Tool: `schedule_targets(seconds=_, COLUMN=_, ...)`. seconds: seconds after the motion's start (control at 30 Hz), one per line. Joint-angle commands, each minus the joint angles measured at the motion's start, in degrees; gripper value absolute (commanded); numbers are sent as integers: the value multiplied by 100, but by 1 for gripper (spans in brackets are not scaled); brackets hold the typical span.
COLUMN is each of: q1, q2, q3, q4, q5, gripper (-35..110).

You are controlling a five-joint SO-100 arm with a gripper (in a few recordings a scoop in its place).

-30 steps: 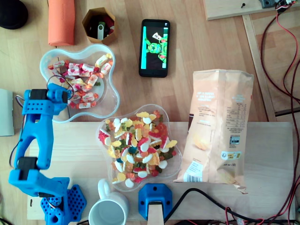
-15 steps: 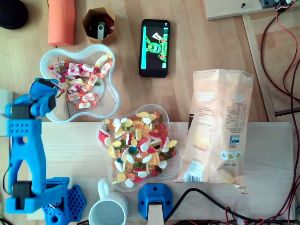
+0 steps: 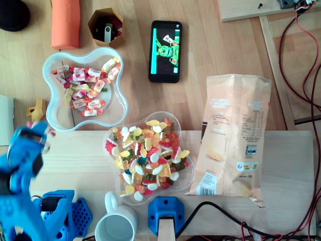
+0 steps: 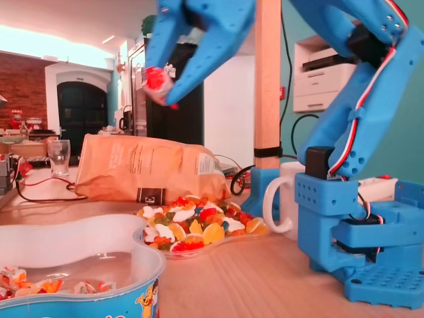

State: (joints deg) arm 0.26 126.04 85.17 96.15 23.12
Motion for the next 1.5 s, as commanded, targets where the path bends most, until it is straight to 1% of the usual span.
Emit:
schedule_targets(seconds=0.0, q1=-26, q2=993, q3=694, q4=-18, q5=-18, gripper=-3)
schedule_targets(seconds=0.13, q1=-18, q2=2549, q3=2338, q4=-677, q5=-9, gripper=-3)
schedule_targets(seconds=0.3, q1=35, q2=4896, q3=4342, q4=-1635, q5=9, gripper=-4)
schedule_targets(seconds=0.4, q1=536, q2=6117, q3=5115, q4=-1890, q5=9, gripper=-4)
schedule_targets(seconds=0.47, q1=1099, q2=6513, q3=5317, q4=-1890, q5=9, gripper=-4)
schedule_targets(seconds=0.67, q1=2531, q2=6381, q3=5300, q4=-1881, q5=9, gripper=-4)
schedule_targets(seconds=0.77, q1=3050, q2=6381, q3=5194, q4=-1951, q5=-53, gripper=-4)
schedule_targets(seconds=0.83, q1=3401, q2=6381, q3=4878, q4=-1942, q5=-281, gripper=-4)
schedule_targets(seconds=1.0, q1=4280, q2=6223, q3=3595, q4=-1793, q5=-1239, gripper=-4)
schedule_targets(seconds=1.07, q1=4764, q2=6029, q3=3173, q4=-1573, q5=-1494, gripper=-4)
schedule_targets(seconds=1.2, q1=6082, q2=5229, q3=2637, q4=-914, q5=-1477, gripper=-4)
schedule_targets(seconds=1.33, q1=7453, q2=4280, q3=2575, q4=-422, q5=-1494, gripper=-4)
schedule_targets(seconds=1.47, q1=8306, q2=3542, q3=2540, q4=-246, q5=-1521, gripper=-4)
